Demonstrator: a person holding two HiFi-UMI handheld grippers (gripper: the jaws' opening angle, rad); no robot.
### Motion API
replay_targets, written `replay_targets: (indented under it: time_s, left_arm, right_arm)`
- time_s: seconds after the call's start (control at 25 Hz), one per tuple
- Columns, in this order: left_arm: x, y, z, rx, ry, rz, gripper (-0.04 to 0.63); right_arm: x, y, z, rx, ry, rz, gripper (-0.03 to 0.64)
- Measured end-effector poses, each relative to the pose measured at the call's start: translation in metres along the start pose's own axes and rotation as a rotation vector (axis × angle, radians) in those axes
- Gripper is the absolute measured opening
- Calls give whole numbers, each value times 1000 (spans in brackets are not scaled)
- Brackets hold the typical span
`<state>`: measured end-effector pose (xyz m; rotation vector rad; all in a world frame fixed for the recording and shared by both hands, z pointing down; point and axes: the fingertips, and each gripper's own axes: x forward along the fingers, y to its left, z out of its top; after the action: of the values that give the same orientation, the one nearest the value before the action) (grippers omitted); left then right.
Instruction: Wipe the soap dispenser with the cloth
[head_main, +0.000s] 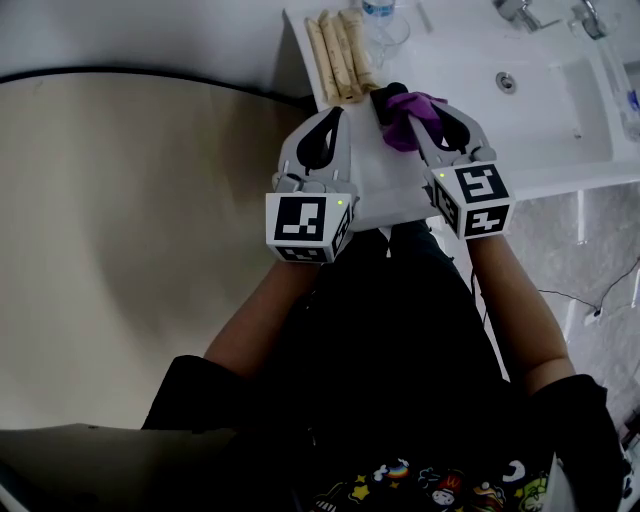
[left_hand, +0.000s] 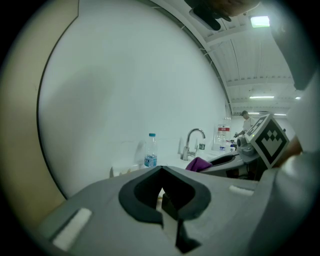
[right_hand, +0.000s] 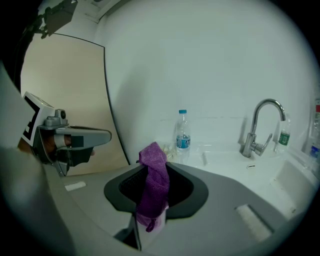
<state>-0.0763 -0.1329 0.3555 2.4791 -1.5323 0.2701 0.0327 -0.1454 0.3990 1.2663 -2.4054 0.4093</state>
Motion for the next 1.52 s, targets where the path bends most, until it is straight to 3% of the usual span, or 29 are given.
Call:
replay_targets:
  time_s: [0.56,0.76,1.08,1.32,1.52]
  left_arm:
    - [2,-4,10,3,-23,35,0]
    - [-2,-6,6,-3,-13,39,0]
    - [-13,-3,-4,0,7,41,0]
    - [-21,1,-8,2,11,30,0]
    - [-32,5,-12,3,20,23,0]
  right_arm:
    - [-14,-9,86,-96,-182,16,112]
    - [5,12,41,-85,-88,63,112]
    - [-15,52,-33,-62,50,138,112]
    - [-12,91,-57,-82,107,219,112]
    - [-21,92,-69,-33,122,162,112]
